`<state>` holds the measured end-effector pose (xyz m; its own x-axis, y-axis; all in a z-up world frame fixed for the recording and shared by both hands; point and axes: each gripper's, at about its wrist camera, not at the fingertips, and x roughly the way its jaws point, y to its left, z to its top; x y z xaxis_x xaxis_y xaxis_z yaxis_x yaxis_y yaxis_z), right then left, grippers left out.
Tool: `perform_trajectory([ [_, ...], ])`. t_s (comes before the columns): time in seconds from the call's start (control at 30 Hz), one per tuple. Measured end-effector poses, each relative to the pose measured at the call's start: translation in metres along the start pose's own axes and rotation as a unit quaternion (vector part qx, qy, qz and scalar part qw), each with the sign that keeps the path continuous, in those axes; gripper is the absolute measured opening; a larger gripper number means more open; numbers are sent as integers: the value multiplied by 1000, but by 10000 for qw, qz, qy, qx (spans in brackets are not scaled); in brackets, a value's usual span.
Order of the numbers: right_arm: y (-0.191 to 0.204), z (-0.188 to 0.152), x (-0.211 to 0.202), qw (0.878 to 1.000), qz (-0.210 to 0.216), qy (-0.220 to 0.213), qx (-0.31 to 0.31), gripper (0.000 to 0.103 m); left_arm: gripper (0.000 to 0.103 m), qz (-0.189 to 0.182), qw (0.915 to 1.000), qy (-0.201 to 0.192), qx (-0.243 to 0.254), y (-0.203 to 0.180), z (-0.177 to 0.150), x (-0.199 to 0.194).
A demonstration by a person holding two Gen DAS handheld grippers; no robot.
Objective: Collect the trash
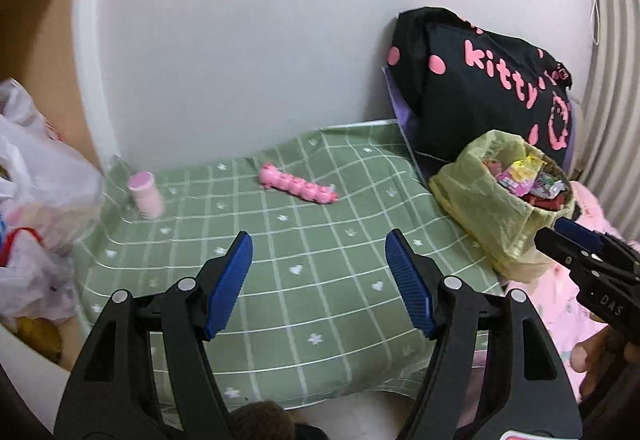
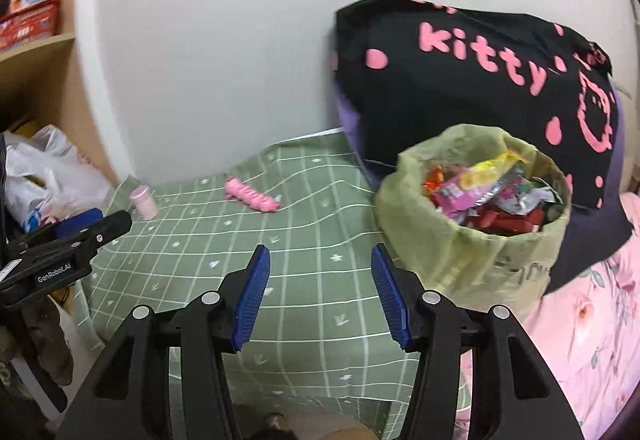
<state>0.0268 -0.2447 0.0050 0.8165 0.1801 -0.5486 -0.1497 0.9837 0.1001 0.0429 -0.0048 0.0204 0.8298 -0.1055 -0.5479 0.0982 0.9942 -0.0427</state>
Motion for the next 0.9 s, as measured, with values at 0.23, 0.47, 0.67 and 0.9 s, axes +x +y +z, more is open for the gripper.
perform_trajectory([
  [0.23,7,0,-11,9999,19,-104,-20,49,65,88,9999,-104,-7,6,-2,-20],
  [0.47,8,-1,-18,9999,-27,-152,-18,49,65,-35,9999,-121,54,0,-1,-25],
  [0.67,9,-4,-23,9998,-39,-169,-17,49,65,-72,9999,-112,60,-3,-1,-26],
  [0.9,9,-4,-25,9998,-44,-178,0,49,65,-83,9999,-116,90,-6,-2,-28],
])
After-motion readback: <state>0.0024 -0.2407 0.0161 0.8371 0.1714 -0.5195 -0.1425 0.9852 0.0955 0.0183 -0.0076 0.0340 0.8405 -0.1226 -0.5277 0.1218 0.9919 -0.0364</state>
